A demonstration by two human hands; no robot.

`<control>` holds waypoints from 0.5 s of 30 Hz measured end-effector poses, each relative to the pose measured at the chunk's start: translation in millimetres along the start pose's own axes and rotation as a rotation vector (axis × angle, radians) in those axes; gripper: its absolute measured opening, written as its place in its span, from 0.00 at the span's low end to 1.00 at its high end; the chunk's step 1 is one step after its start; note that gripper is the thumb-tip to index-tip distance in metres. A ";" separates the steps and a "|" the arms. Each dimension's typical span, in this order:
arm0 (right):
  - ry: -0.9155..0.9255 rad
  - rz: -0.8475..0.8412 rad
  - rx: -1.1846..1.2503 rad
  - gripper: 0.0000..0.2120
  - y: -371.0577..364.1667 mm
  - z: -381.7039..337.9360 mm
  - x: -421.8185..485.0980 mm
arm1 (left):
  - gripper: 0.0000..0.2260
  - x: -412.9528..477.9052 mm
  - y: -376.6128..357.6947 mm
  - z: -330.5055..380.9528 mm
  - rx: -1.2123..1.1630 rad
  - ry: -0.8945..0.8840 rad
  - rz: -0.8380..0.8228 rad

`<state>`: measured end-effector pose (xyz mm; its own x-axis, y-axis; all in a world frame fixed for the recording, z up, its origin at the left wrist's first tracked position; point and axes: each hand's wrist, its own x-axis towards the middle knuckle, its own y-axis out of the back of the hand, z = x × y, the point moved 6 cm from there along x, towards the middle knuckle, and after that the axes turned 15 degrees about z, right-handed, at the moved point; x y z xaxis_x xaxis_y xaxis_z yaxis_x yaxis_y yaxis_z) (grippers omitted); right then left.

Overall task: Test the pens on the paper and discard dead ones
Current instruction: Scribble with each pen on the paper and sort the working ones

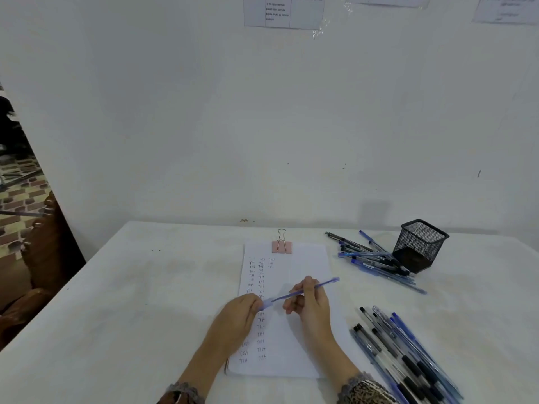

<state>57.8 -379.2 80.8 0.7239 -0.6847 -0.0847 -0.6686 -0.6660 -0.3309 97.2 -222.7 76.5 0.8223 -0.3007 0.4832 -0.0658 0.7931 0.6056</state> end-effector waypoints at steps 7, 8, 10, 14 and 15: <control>-0.047 -0.269 -0.169 0.12 -11.2 5.1 -6.1 | 0.15 -0.3 -7.2 -6.9 0.076 -0.070 -0.032; -0.039 -0.299 -0.204 0.11 -13.3 5.7 -7.7 | 0.14 0.2 -8.3 -8.5 0.080 -0.063 -0.043; -0.003 -0.328 -0.260 0.11 -16.4 6.6 -11.5 | 0.14 1.3 -9.8 -9.9 0.072 -0.054 -0.053; 0.051 -0.414 -0.375 0.10 -19.9 4.0 -19.5 | 0.10 2.6 -10.5 -6.8 0.086 -0.038 -0.080; 0.056 -0.438 -0.412 0.09 -18.7 2.8 -19.9 | 0.11 3.1 -10.0 -6.0 0.078 -0.032 -0.081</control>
<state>56.4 -352.3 86.1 0.9442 -0.3280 0.0302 -0.3294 -0.9418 0.0680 103.8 -228.4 68.2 0.8083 -0.3796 0.4500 -0.0451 0.7222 0.6902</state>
